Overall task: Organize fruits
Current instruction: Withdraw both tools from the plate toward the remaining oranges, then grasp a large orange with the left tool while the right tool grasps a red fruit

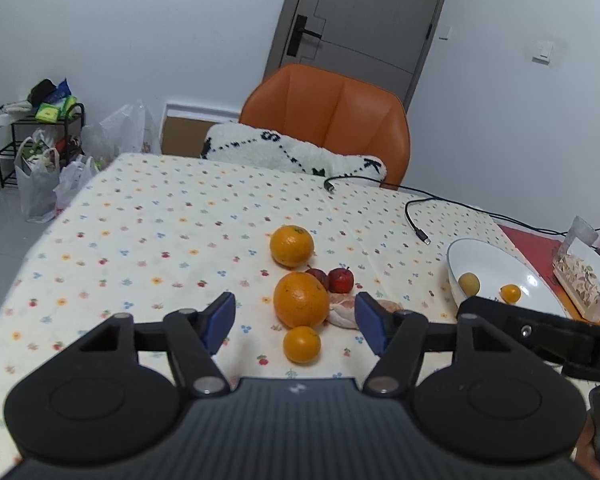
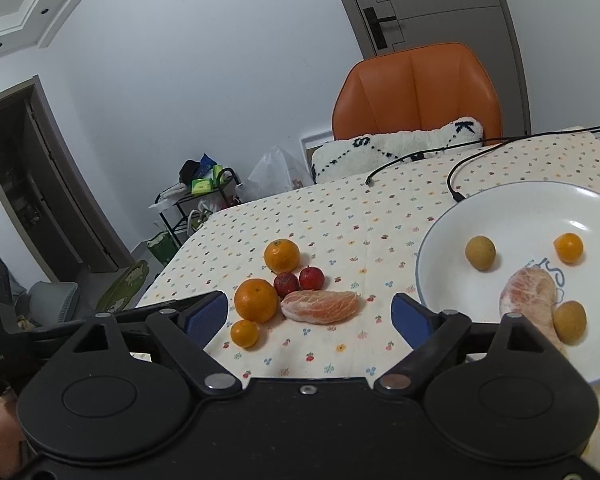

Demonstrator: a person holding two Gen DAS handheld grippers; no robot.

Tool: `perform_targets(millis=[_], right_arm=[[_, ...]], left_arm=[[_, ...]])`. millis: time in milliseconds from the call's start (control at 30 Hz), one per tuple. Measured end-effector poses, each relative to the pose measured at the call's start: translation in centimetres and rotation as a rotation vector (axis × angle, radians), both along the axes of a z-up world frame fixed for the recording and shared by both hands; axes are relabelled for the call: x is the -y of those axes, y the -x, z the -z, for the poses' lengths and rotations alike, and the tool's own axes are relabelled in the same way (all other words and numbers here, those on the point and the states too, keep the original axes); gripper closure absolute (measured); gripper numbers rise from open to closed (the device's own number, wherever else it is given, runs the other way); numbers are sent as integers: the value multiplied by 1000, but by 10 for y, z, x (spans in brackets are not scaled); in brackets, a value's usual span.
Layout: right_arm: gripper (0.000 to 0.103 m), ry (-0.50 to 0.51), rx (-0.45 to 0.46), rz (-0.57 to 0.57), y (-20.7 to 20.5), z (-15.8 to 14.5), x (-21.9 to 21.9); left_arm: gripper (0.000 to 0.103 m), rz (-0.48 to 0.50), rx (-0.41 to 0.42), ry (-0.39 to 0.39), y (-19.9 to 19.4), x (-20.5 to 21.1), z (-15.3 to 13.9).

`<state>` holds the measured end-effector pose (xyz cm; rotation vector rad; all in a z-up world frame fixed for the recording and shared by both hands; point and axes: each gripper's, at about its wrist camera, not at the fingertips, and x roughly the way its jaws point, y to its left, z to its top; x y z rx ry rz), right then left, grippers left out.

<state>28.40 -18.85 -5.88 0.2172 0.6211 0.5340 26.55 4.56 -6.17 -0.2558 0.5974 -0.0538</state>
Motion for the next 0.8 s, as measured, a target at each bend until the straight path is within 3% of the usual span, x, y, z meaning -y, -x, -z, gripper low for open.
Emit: perform_targets(millis=[333,467,800], right_arm=[[23,25,-9,-1,-19,4,-5],[29,22,-6,1,-26,6,-10],[38,30,-33,-19,-43,18,-25]], left_arm=[[49,15,-45,28,-30,5,23],[66,33,-71,46,-35,3,30],[68,32,-43,86,-28,-11,18]])
